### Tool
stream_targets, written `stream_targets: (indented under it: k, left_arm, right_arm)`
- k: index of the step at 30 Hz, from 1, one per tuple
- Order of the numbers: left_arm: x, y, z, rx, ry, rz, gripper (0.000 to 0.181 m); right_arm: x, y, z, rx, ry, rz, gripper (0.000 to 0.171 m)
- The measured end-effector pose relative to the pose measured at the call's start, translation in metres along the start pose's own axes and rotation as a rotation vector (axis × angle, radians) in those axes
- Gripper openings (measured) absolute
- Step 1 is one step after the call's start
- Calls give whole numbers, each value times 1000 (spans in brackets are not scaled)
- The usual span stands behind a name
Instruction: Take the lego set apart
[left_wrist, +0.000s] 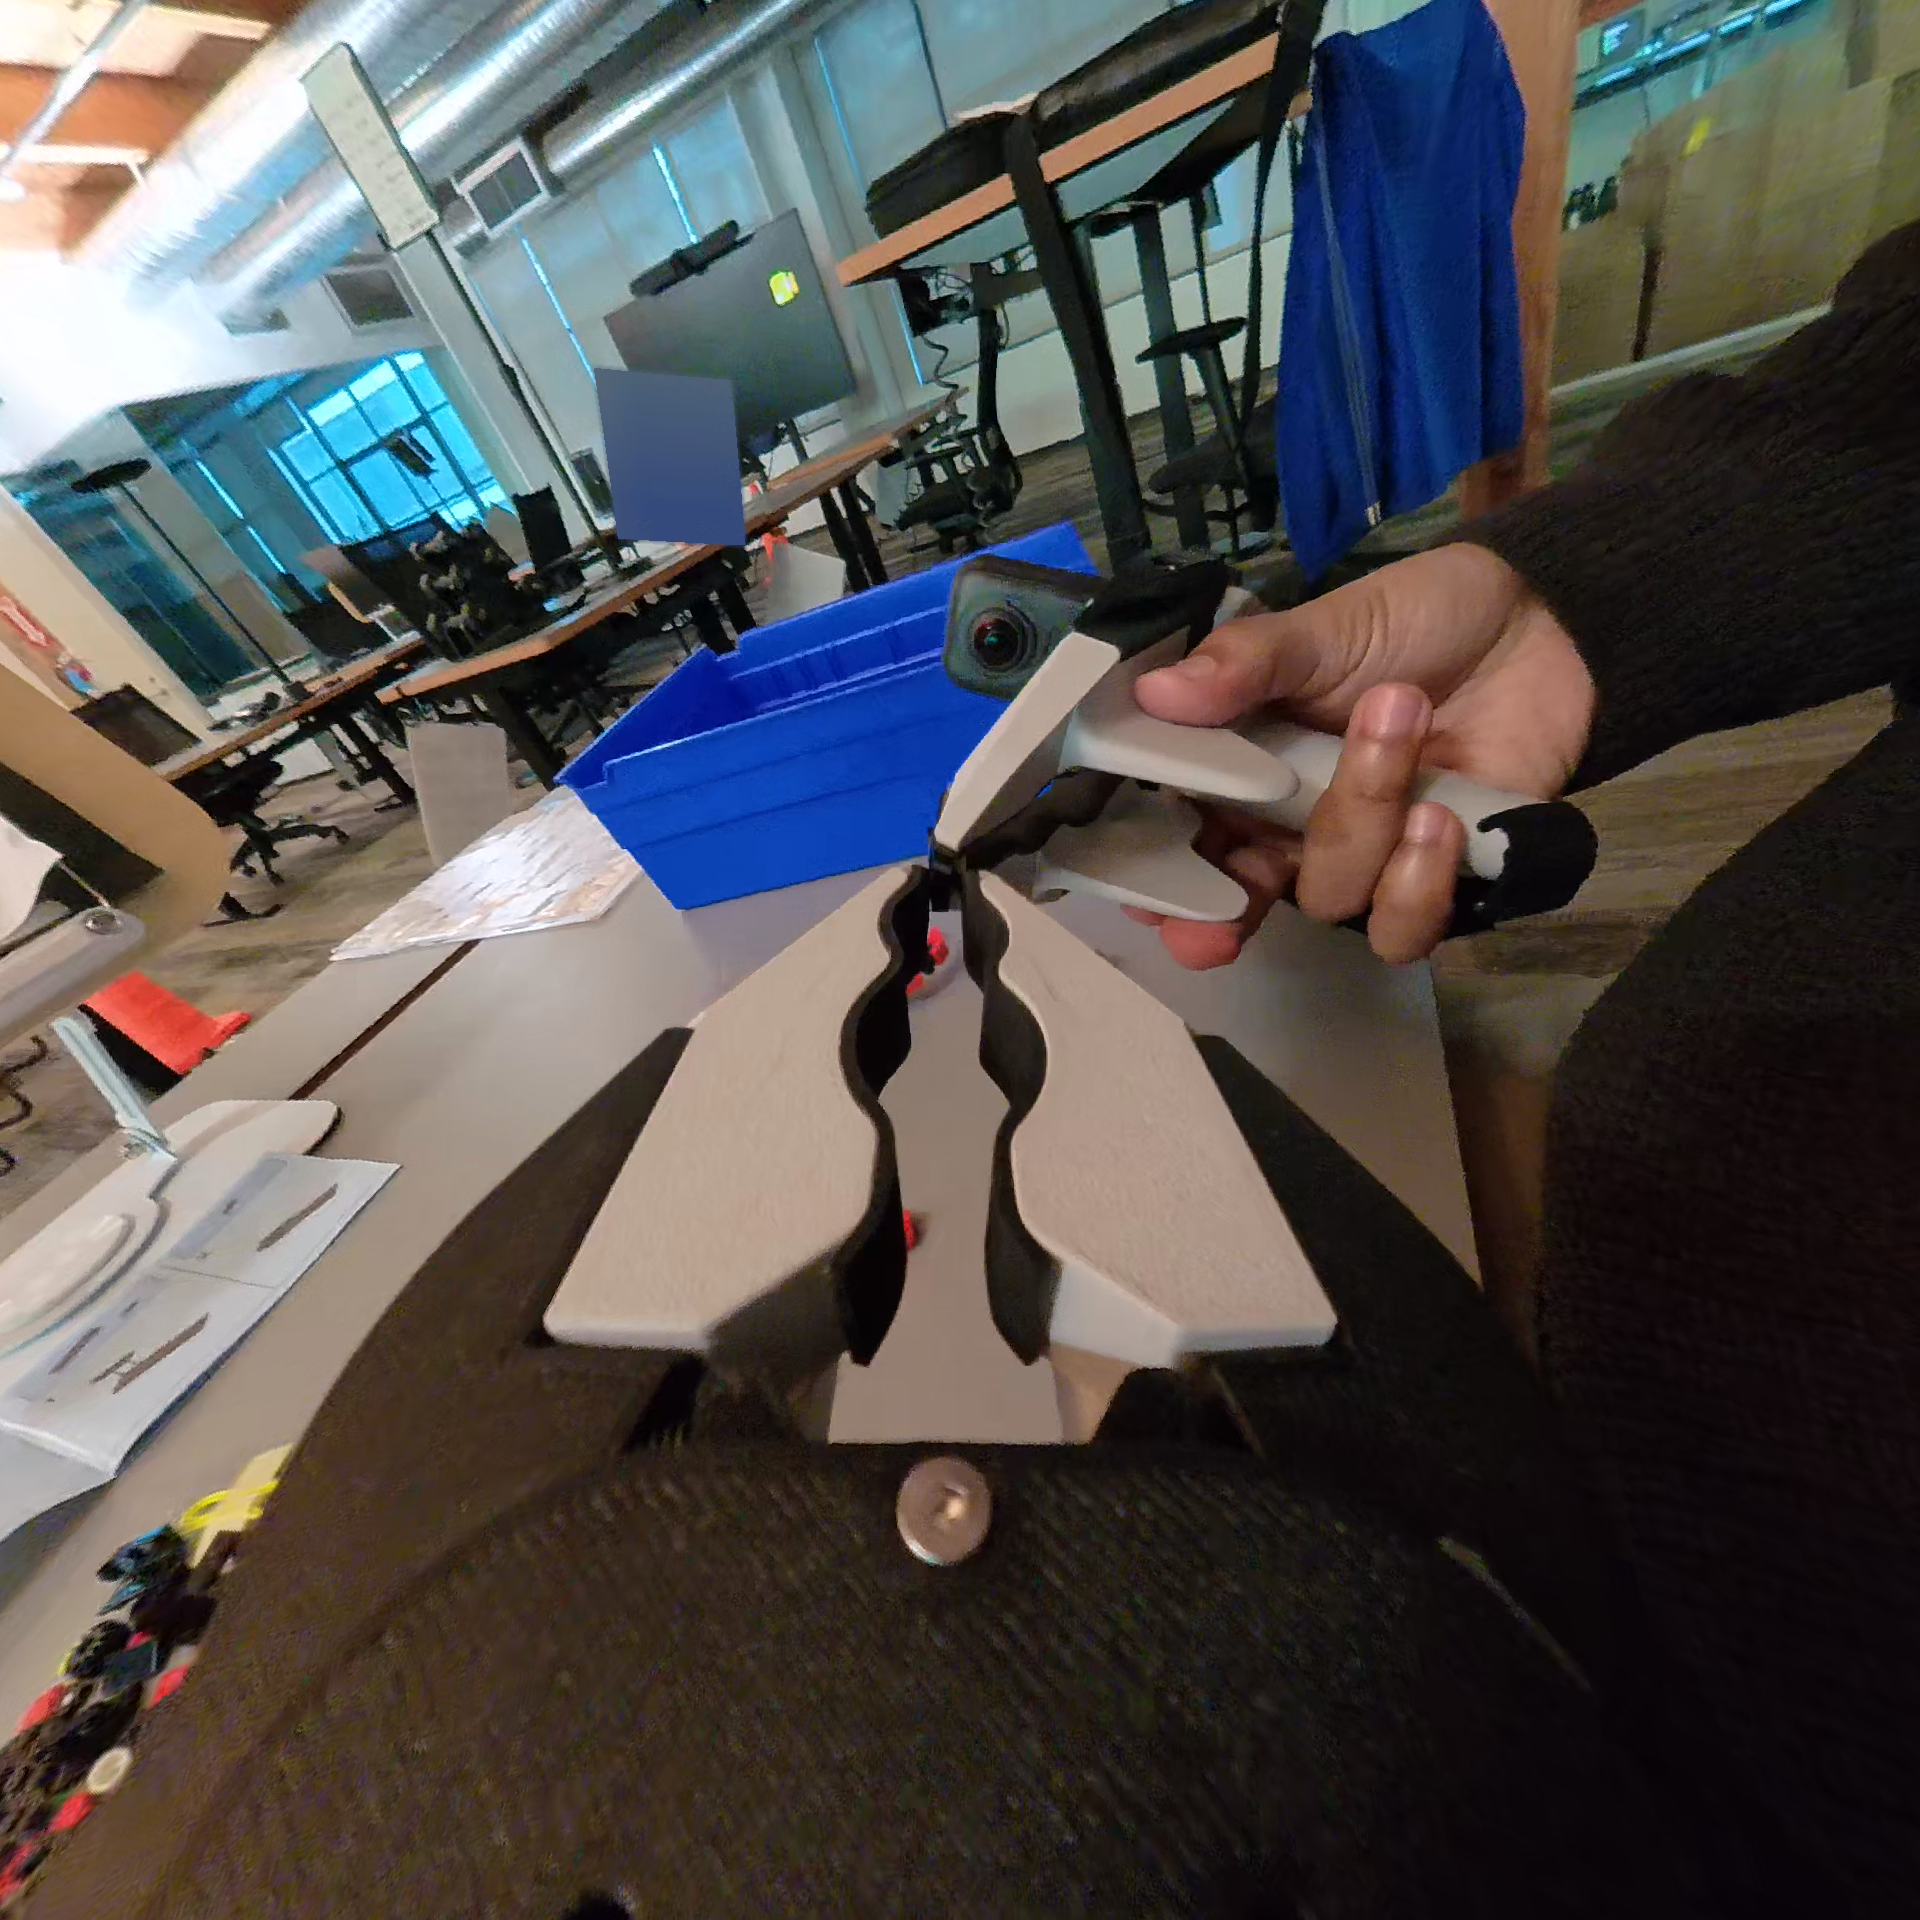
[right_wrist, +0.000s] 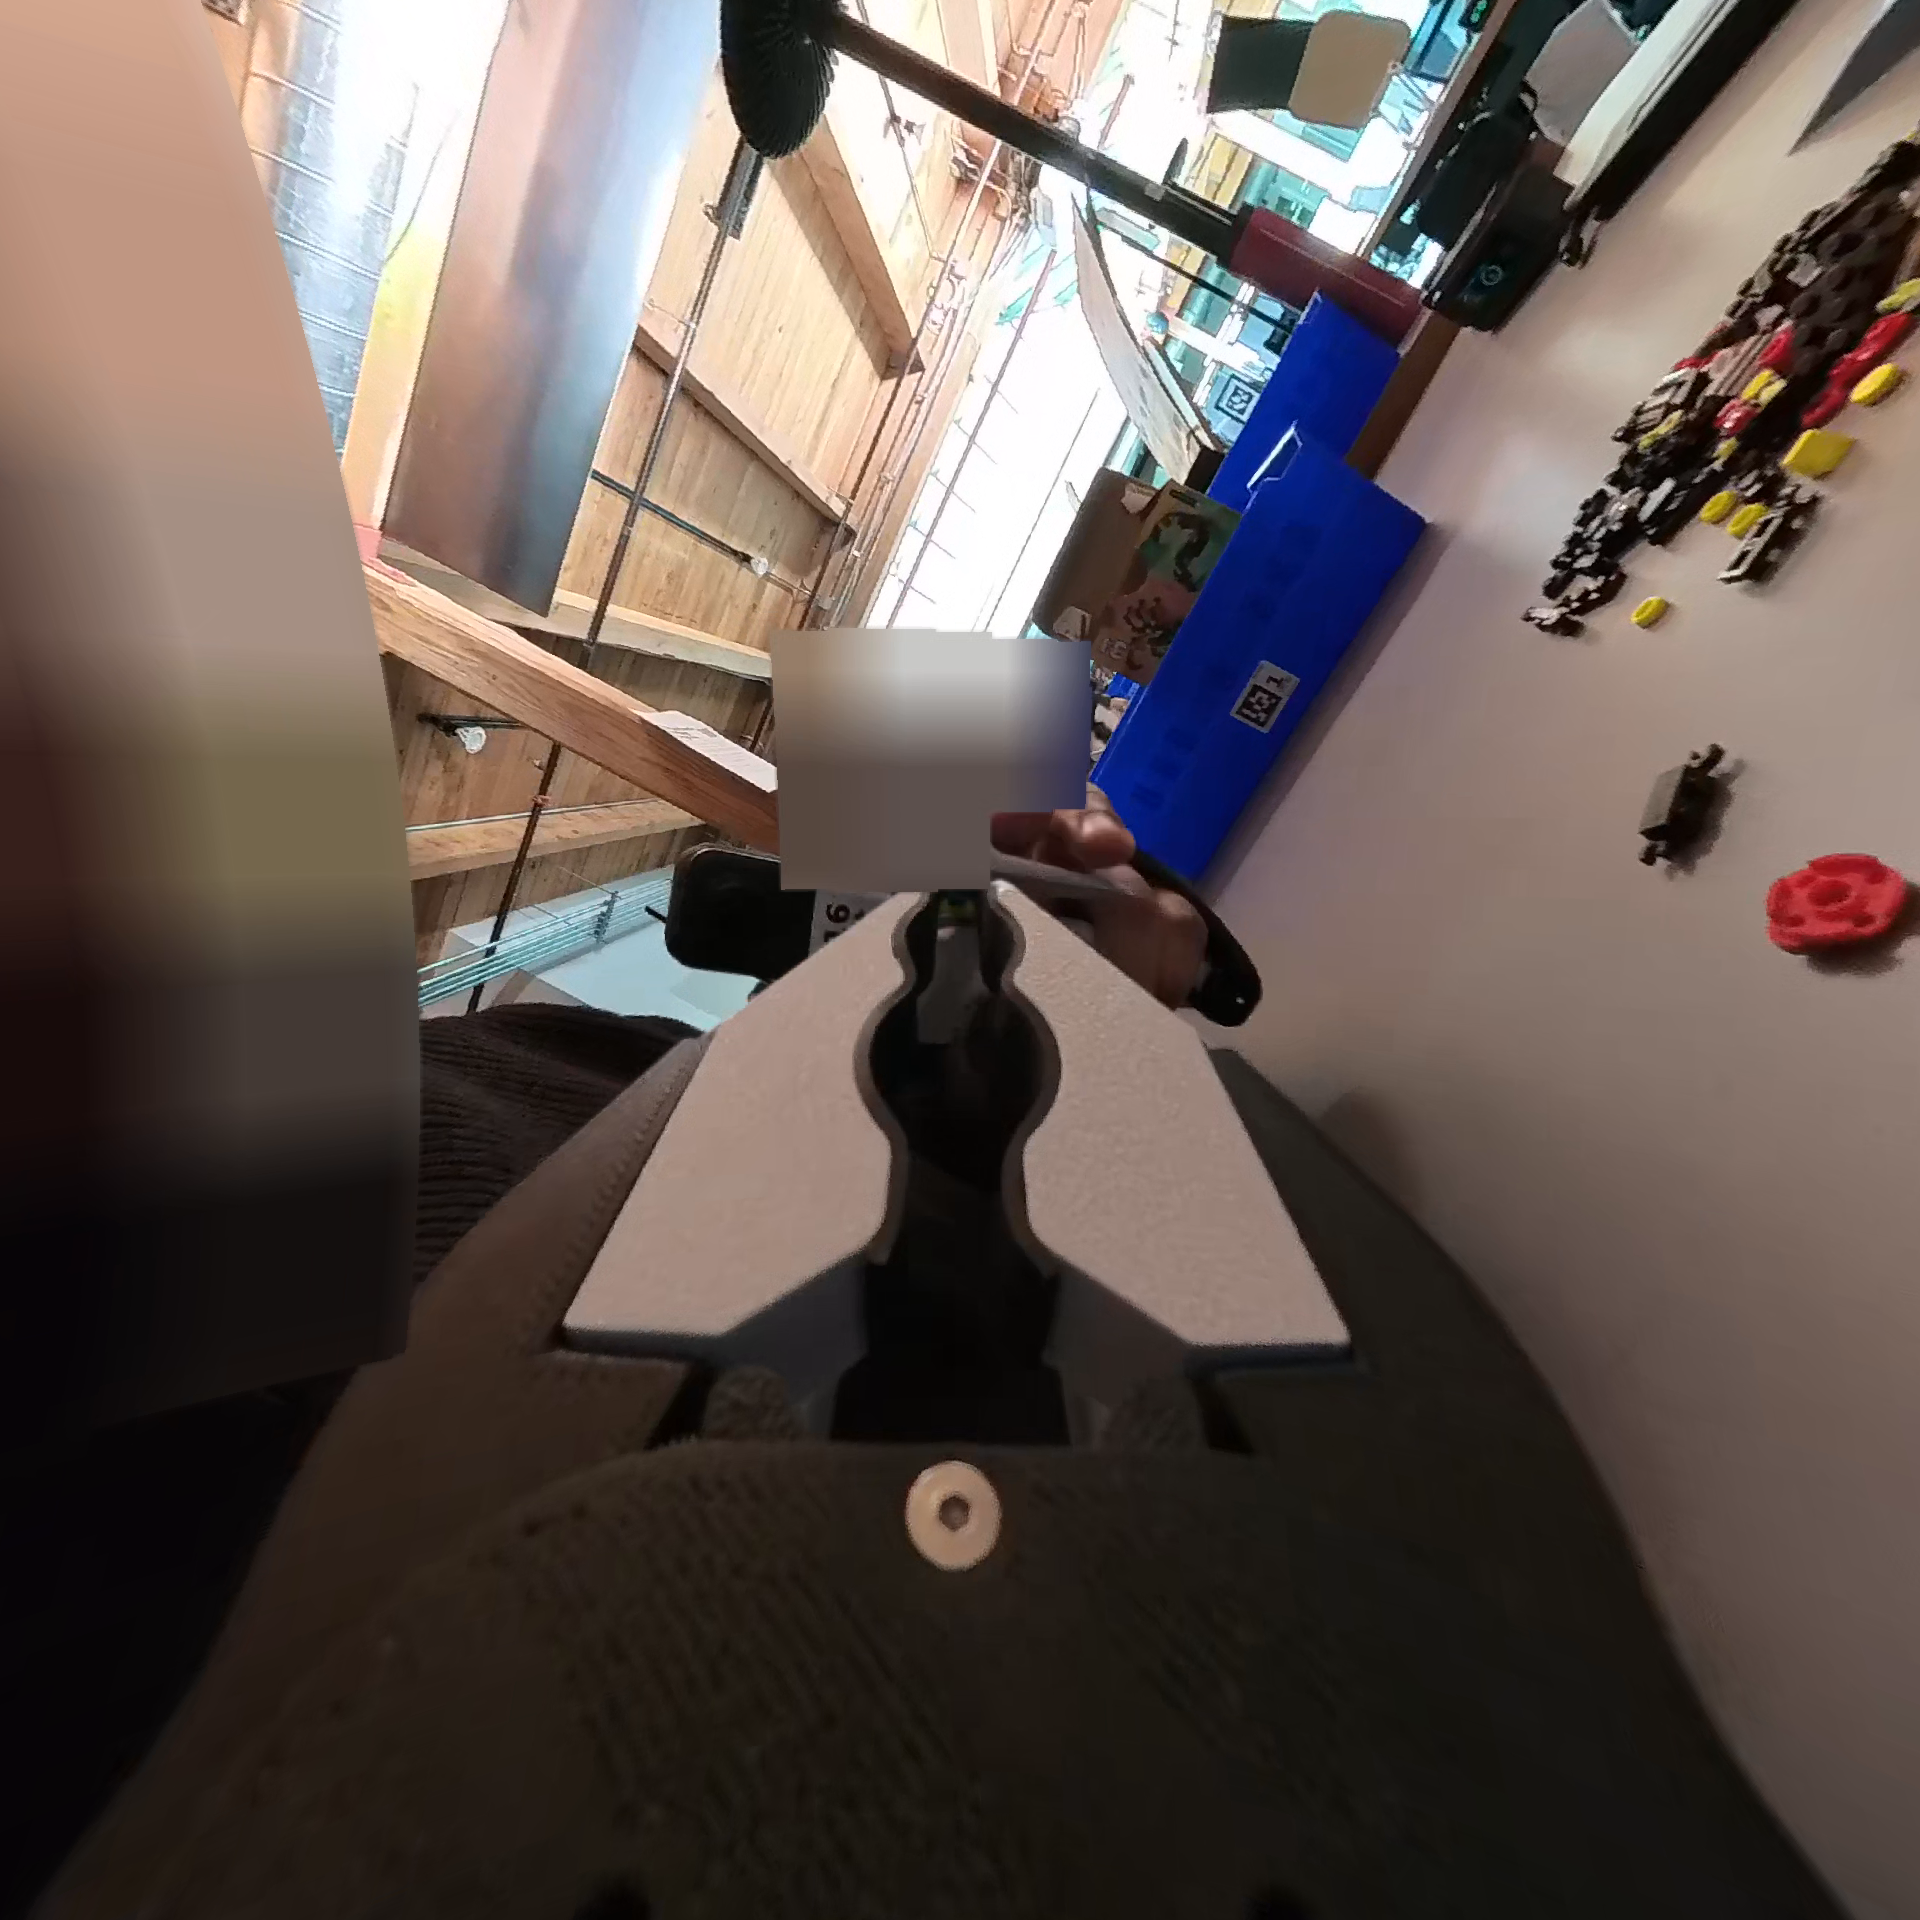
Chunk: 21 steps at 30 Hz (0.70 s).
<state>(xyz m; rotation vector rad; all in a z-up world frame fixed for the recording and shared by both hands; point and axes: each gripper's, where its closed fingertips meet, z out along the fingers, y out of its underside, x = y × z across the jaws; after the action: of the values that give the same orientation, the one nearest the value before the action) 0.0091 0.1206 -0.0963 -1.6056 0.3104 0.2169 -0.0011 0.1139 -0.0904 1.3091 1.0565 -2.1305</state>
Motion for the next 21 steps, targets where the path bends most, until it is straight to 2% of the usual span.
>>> stream_targets:
  k: [6, 10, 14, 17, 21]
  left_arm:
    - [2, 7, -1, -61, 38, 32, 4]
    - [4, 4, 0, -57, 47, 20, 4]
    - [3, 6, -1, -58, 43, 9, 4]
    - [4, 3, -1, -44, 52, 0, 4]
    - [4, 4, -1, -52, 42, 23, 4]
  right_arm:
    - [6, 3, -1, -57, 47, -50, 6]
    - [1, 5, -3, -95, -5, -57, 7]
    - [-3, 5, -5, -109, -46, -47, 20]
    - [1, 5, -5, -110, -24, -62, 7]
    - [1, 5, -5, -97, -33, -26, 7]
